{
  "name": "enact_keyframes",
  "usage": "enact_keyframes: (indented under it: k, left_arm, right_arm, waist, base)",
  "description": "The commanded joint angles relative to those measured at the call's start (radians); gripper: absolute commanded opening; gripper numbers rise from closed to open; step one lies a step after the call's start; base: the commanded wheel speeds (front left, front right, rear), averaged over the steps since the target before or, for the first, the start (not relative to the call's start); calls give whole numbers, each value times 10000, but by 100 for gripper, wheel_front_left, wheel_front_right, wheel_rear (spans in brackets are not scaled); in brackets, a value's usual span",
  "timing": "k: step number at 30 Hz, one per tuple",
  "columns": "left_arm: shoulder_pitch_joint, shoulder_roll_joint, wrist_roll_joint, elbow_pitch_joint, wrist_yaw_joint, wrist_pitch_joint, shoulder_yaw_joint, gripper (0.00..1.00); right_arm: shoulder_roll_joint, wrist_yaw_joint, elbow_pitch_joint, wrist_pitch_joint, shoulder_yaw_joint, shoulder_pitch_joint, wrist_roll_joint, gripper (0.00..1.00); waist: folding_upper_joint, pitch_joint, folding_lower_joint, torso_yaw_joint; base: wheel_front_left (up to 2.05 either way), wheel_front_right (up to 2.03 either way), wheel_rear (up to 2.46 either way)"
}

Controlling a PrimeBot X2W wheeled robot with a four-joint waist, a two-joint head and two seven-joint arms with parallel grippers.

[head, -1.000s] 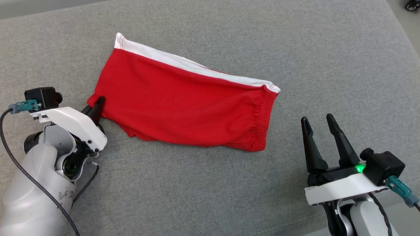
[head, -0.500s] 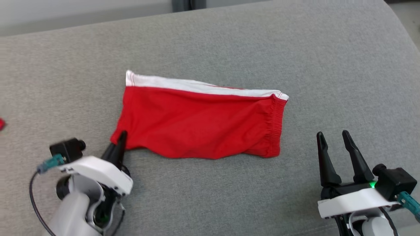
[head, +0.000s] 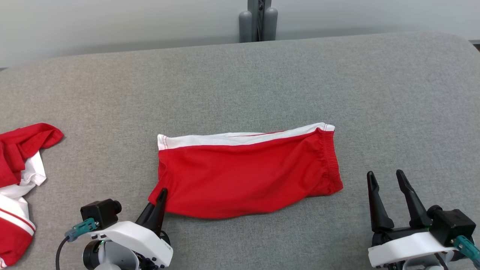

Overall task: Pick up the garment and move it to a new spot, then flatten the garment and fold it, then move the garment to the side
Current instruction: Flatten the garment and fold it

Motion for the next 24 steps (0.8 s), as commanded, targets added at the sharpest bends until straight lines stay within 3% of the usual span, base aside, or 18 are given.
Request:
enact_keyframes:
  k: [1, 2, 3, 13, 24]
  left_arm:
    - [54, 73, 19, -33, 93, 48, 8, 23]
    - [94, 101, 49, -36, 128, 75, 0, 85]
    - [102, 107, 75, -56, 177, 53, 9, 100]
    - [66, 448, 673, -510, 853, -1129, 625, 100]
    - [-381, 1303, 2698, -1683, 1606, -2302, 770, 100]
  right_arm:
    - [-78, 7, 39, 26, 39, 72, -36, 100]
    - [-89, 7, 61, 47, 66, 66, -34, 100]
    - [-103, 7, 56, 68, 80, 50, -27, 100]
    - [-255, 7, 90, 110, 246, -206, -60, 100]
    - [-511, 7, 281, 141, 363, -559, -252, 100]
  waist:
    - [-1, -127, 0, 59]
    - [-1, -177, 0, 45]
    - [-1, -197, 0, 35]
    - [-1, -471, 0, -87]
    - [-1, -771, 0, -29]
  base:
    - [0, 0, 0]
    - [0, 0, 0]
    - [0, 0, 0]
    - [0, 0, 0]
    - [0, 0, 0]
